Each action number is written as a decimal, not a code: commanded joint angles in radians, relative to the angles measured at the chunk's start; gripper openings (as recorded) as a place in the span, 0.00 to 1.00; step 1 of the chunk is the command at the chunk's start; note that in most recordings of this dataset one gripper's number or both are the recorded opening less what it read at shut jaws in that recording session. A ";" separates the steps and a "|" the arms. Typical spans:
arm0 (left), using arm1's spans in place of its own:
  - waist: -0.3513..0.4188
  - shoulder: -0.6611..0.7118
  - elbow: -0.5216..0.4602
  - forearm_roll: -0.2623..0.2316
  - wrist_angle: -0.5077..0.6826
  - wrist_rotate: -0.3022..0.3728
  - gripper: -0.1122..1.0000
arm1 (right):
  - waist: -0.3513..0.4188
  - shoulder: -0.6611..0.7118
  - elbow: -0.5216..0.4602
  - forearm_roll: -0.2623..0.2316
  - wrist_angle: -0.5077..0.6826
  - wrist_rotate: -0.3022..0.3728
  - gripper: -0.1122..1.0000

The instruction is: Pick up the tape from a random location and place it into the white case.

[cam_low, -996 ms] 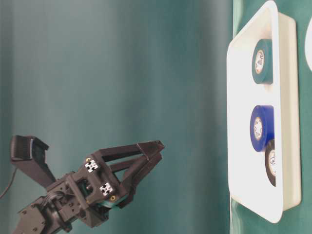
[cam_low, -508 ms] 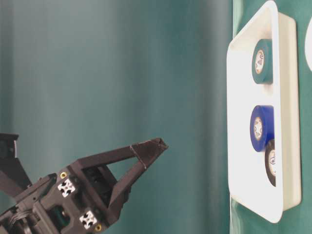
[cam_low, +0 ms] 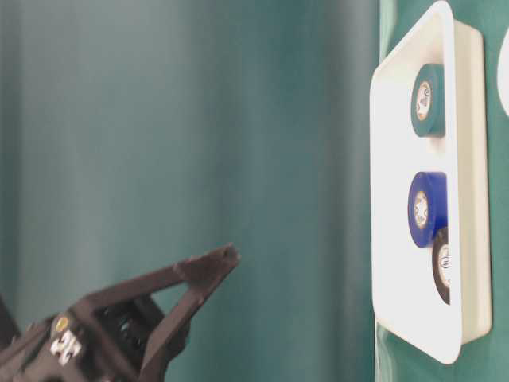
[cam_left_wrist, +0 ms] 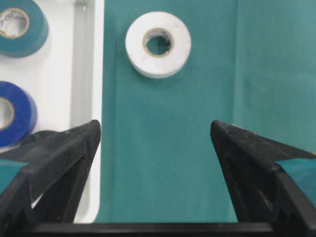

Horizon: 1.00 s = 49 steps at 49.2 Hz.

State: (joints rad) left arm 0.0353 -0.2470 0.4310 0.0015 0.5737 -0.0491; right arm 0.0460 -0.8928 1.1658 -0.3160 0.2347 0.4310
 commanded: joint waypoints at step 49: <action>-0.002 -0.430 0.462 -0.003 -0.465 0.029 0.99 | 0.000 0.003 -0.021 -0.003 -0.005 0.005 0.88</action>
State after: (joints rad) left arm 0.0353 -0.6642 0.8882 0.0000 0.1488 -0.0199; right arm 0.0460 -0.8943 1.1643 -0.3160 0.2362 0.4341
